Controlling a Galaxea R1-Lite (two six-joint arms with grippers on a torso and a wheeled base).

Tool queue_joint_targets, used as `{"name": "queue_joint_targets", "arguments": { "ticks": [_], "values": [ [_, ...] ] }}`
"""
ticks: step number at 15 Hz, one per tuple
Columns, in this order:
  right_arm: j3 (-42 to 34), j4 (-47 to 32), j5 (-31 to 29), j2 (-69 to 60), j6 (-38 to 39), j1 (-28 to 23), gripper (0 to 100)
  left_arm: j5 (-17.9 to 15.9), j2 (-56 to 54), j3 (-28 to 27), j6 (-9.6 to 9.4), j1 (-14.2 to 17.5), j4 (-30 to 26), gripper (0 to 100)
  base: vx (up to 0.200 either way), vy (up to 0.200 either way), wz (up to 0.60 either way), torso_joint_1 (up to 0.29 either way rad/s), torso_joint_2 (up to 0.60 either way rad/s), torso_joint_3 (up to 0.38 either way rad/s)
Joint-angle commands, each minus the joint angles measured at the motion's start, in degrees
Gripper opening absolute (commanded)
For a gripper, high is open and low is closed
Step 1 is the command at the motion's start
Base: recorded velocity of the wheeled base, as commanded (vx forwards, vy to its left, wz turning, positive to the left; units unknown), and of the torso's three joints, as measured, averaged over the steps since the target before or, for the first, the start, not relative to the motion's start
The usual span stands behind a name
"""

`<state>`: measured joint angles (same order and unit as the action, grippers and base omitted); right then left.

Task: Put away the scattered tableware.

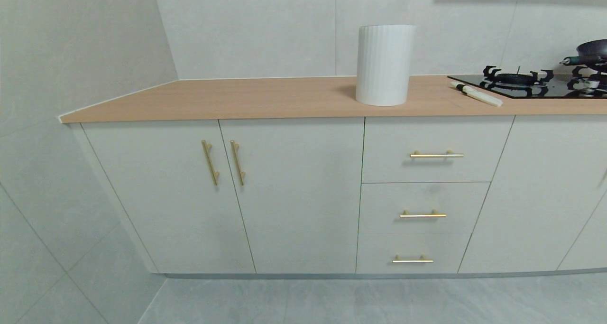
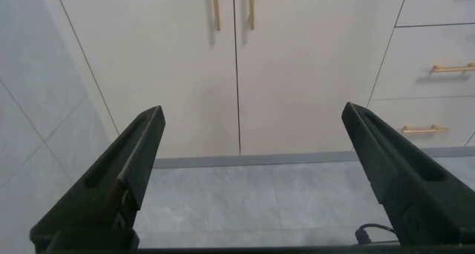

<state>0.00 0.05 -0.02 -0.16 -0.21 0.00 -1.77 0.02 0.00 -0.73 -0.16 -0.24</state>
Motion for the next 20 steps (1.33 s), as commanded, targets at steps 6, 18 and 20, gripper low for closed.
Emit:
{"name": "queue_joint_targets", "arguments": {
  "ticks": [6,18,20],
  "values": [
    [0.00,-0.05,1.78,0.16,0.21,0.00,100,0.01,-0.02,0.00,0.12,-0.02,-0.02,100,0.200,0.000,0.00,0.002,0.00,0.004],
    [0.00,-0.05,1.78,0.16,0.21,0.00,100,-0.08,-0.02,0.00,0.29,-0.02,-0.02,100,0.200,0.000,0.00,0.003,0.00,0.002],
    [0.00,-0.05,1.78,0.16,0.30,0.00,100,0.01,-0.02,0.00,0.20,-0.02,-0.02,100,0.200,0.000,0.00,0.007,0.00,0.002]
  ]
}}
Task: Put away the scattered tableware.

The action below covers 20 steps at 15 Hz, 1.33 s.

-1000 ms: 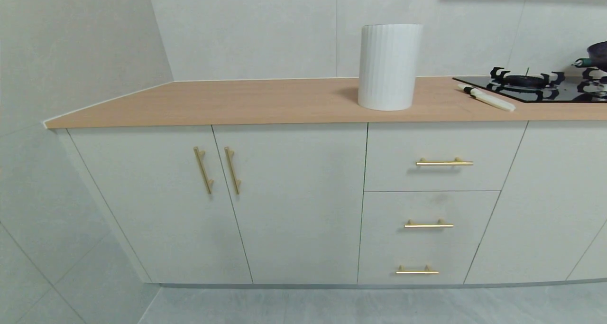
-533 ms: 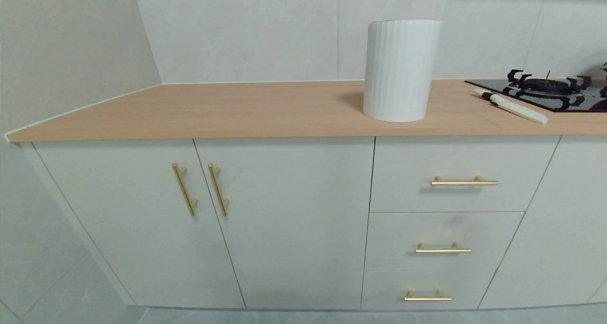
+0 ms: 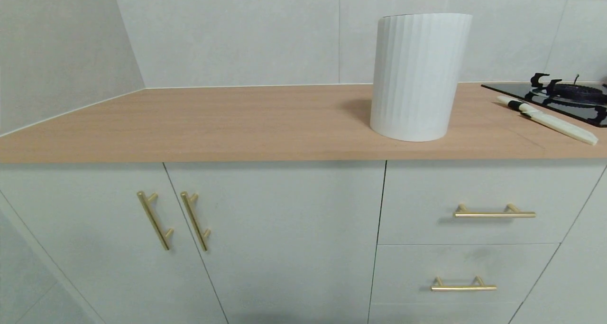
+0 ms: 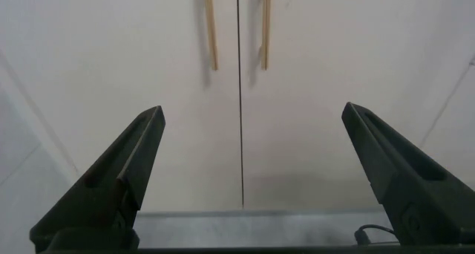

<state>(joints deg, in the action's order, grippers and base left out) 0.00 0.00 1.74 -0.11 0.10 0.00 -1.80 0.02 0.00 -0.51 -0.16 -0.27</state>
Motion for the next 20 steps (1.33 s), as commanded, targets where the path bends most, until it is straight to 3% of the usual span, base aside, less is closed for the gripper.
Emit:
{"name": "queue_joint_targets", "arguments": {
  "ticks": [1,9,20],
  "values": [
    [0.00,0.00,0.01,0.11,-0.01,0.00,100,-0.04,-0.02,0.00,-0.02,-0.02,0.00,100,0.200,0.000,0.00,0.002,0.00,0.002],
    [0.00,0.00,0.01,0.11,0.08,0.00,100,-0.04,-0.02,0.00,-0.28,-0.02,0.00,100,0.025,0.000,0.00,0.000,0.00,0.000],
    [0.00,0.00,0.01,0.11,0.08,0.00,100,-0.04,-0.02,0.00,-0.02,-0.02,0.09,100,0.000,-0.200,0.00,0.003,0.00,0.002]
  ]
}}
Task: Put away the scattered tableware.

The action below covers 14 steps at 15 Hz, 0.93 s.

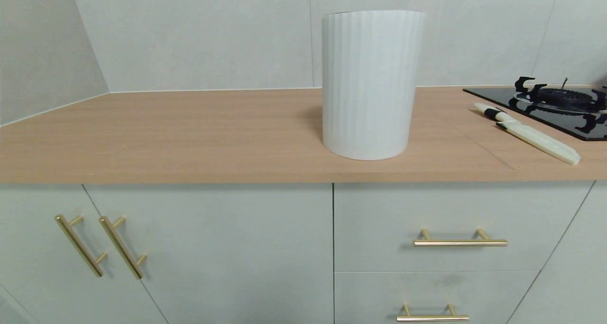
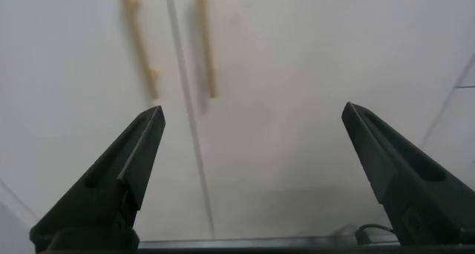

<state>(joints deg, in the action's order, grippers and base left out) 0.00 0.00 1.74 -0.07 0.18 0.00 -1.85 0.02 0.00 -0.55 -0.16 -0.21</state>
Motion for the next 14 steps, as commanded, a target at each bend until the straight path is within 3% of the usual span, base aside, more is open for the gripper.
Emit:
{"name": "queue_joint_targets", "arguments": {
  "ticks": [1,10,14],
  "values": [
    [0.00,0.00,0.01,0.07,-0.01,0.00,100,0.01,-0.02,0.00,0.02,-0.02,0.03,100,0.000,0.000,0.00,0.000,0.00,0.000],
    [0.00,0.00,0.01,0.07,-0.18,0.00,100,0.10,-0.02,0.00,0.02,-0.02,0.03,100,0.000,0.000,0.00,0.001,-0.01,-0.004],
    [0.00,0.00,0.01,0.07,-0.18,0.00,100,0.10,-0.02,0.00,0.02,-0.02,0.03,100,0.000,0.000,0.00,0.068,-0.24,-0.254]
  ]
}}
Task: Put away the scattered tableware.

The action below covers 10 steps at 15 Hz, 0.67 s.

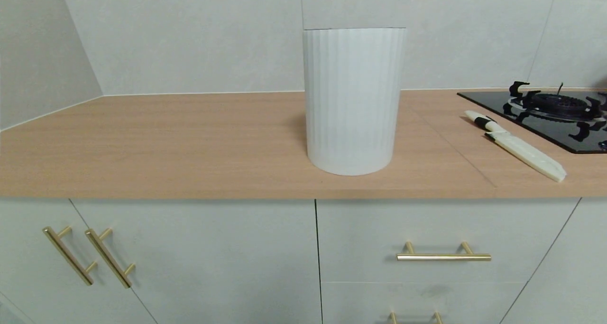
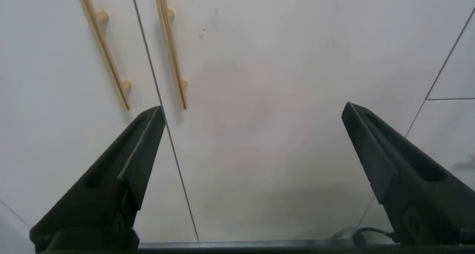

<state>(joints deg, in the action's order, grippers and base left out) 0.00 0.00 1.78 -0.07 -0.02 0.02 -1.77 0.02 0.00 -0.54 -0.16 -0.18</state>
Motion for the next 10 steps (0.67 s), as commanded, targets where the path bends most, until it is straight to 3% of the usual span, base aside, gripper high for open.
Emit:
{"name": "queue_joint_targets", "arguments": {
  "ticks": [1,10],
  "values": [
    [0.00,0.00,0.07,0.07,-0.06,-0.02,100,0.01,-0.02,0.00,0.01,-0.02,0.01,100,0.000,0.000,0.00,0.198,-0.52,-0.295],
    [0.00,0.00,-0.02,0.07,-0.06,-0.02,100,0.01,-0.02,0.00,0.01,-0.02,0.01,100,0.000,0.000,0.00,0.179,-0.50,-0.287]
  ]
}}
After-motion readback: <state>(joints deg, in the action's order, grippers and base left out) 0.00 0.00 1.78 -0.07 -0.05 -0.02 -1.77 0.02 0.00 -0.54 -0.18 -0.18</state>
